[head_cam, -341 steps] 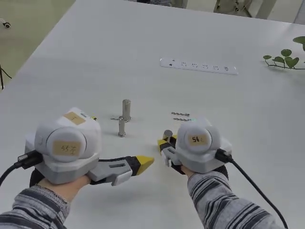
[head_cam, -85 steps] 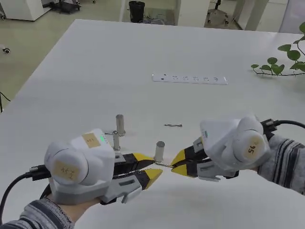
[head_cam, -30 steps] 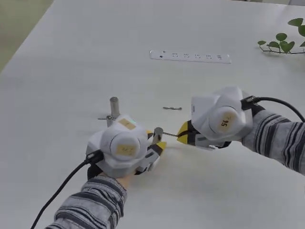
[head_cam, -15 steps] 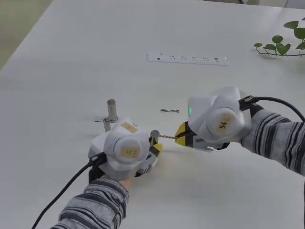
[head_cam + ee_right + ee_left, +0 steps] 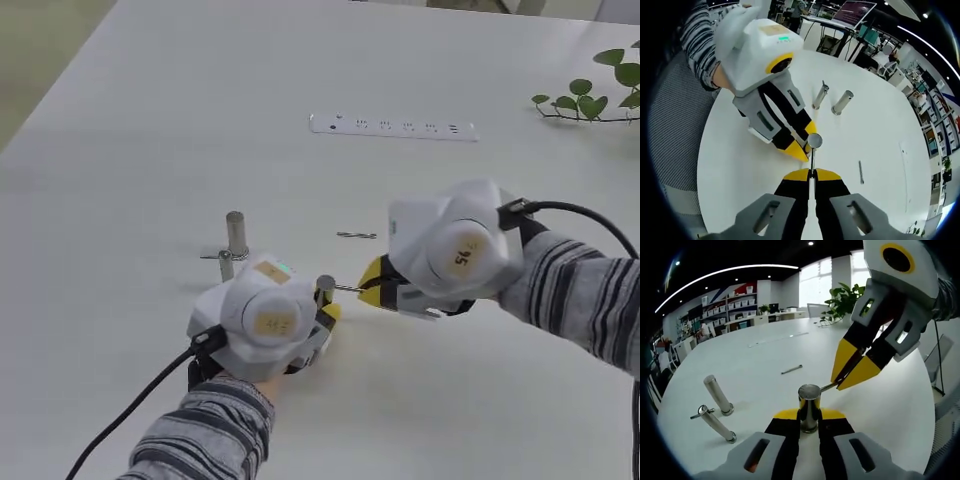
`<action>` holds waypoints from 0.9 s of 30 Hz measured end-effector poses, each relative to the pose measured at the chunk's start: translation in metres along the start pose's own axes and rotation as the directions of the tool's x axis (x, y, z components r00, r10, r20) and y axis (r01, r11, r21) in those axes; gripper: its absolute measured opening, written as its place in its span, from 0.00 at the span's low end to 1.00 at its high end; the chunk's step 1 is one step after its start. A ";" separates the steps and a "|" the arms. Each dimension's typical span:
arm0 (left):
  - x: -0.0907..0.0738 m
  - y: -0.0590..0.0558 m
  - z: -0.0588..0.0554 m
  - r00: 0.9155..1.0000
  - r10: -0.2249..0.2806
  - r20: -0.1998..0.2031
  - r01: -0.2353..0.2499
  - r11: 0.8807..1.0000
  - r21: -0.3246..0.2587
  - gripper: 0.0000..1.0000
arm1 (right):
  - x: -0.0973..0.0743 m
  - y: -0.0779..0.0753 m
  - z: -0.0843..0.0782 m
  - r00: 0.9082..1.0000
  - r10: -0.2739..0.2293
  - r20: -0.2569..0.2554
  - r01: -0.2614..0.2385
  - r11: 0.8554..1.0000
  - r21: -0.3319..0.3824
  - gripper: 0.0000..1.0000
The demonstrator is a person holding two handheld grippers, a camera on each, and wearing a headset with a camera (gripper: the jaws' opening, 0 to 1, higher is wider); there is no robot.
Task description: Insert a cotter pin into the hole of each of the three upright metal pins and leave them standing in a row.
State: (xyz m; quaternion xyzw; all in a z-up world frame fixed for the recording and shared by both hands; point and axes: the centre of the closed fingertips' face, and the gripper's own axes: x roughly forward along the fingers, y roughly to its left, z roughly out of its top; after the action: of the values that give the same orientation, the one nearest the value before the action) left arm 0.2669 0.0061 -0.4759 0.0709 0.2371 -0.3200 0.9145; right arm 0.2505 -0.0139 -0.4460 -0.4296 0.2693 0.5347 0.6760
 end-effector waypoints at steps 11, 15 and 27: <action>0.000 0.001 0.000 1.000 0.025 0.008 -0.024 1.000 -0.017 0.10 | 0.007 -0.001 0.009 1.000 0.000 0.014 0.000 1.000 -0.005 0.00; 0.000 0.001 0.000 0.999 0.041 0.010 -0.041 0.999 -0.029 0.10 | 0.008 -0.002 0.011 1.000 -0.001 0.018 0.001 1.000 -0.001 0.00; 0.000 0.002 0.000 0.997 0.072 0.010 -0.072 0.995 -0.069 0.10 | 0.007 -0.003 0.020 0.999 -0.014 0.039 0.015 1.000 -0.027 0.09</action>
State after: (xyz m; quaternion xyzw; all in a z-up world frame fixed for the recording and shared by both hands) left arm 0.2677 0.0075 -0.4764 0.0459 0.2396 -0.2789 0.9288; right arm 0.2532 0.0072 -0.4413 -0.4305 0.2457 0.5415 0.6790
